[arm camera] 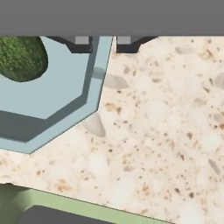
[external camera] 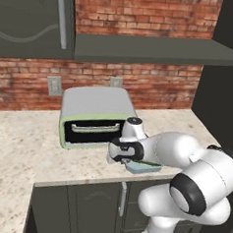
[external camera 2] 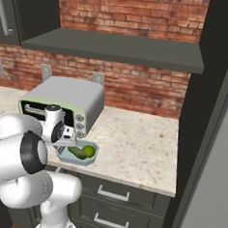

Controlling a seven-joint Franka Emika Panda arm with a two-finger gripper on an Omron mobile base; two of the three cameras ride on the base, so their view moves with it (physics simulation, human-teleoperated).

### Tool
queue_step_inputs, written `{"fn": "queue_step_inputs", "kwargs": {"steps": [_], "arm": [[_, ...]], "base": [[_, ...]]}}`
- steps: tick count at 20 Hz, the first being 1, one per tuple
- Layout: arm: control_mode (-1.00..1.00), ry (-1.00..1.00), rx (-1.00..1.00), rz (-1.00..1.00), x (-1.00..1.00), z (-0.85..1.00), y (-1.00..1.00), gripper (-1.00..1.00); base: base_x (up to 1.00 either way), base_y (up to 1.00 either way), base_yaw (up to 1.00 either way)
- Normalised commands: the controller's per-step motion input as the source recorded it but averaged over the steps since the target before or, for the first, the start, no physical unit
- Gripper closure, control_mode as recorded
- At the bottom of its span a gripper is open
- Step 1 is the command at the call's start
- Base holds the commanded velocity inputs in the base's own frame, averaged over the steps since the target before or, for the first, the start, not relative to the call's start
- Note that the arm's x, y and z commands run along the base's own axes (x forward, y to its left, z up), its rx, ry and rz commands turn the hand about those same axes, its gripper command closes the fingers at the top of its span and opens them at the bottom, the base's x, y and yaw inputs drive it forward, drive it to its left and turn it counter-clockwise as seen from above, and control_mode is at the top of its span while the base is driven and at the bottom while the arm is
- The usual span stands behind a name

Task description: Take the lime and cucumber out of the freezer and place them in the tupperware container on the counter. Then put the tupperware containing the vegetables back in the freezer.

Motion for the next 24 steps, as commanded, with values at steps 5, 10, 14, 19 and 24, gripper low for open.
{"fn": "queue_step_inputs", "kwargs": {"steps": [5,10,14,19,24], "arm": [[-1.0,-0.09,0.0,0.07,-0.47,0.14,-0.17,1.0],[-1.0,0.01,0.0,0.23,-0.15,0.7,-0.07,1.0],[-1.0,0.01,0.0,0.19,-0.11,0.86,-0.12,1.0],[-1.0,0.02,0.0,0.02,-0.27,0.71,-0.01,1.0],[-1.0,0.0,0.0,0.0,-0.58,0.6,0.0,1.0]], "base": [[0.0,0.0,0.0],[0.0,0.0,0.0],[0.0,0.0,0.0],[0.0,0.0,0.0],[0.0,0.0,0.0]]}}
